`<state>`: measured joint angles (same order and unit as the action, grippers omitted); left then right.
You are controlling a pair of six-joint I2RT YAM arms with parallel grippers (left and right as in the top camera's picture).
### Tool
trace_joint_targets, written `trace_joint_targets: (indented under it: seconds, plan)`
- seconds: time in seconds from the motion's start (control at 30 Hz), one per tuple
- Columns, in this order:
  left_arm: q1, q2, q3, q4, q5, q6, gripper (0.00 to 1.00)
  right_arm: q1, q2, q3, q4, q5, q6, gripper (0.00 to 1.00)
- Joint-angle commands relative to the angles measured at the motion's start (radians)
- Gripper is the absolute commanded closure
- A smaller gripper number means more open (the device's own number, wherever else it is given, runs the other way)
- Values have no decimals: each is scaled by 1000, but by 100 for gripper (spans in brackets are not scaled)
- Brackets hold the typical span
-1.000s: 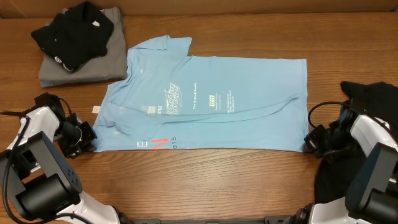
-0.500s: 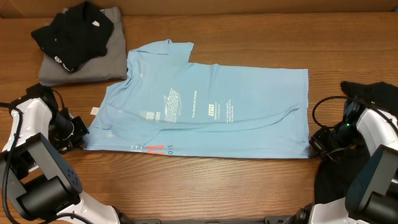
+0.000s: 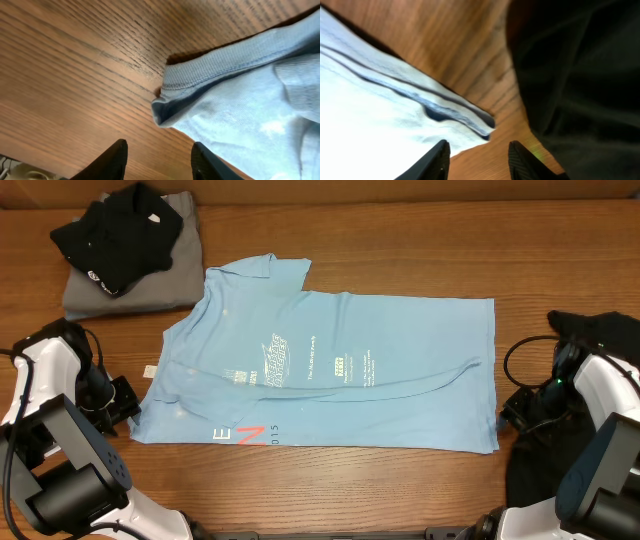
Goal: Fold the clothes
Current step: 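Move the left gripper to the shirt's upper left sleeve corner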
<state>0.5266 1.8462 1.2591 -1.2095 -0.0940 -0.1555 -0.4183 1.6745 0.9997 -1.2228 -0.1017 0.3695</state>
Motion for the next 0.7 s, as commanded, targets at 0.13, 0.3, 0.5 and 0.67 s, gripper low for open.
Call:
trace_joint_targets:
  seconds: [0.13,0.3,0.5,0.67]
  plan:
    - [-6,2,250,-101,210,106,60,-5,-67,206,5,-124,-55,56]
    - [-101,1,435,-101,589,356,55,6,-111,404,6,-310,-166,52]
    - [-347,3,502,113,587,395,54,38,-119,579,10,-423,-187,50]
    - [-561,58,502,345,374,371,48,69,-118,591,20,-424,-187,50]
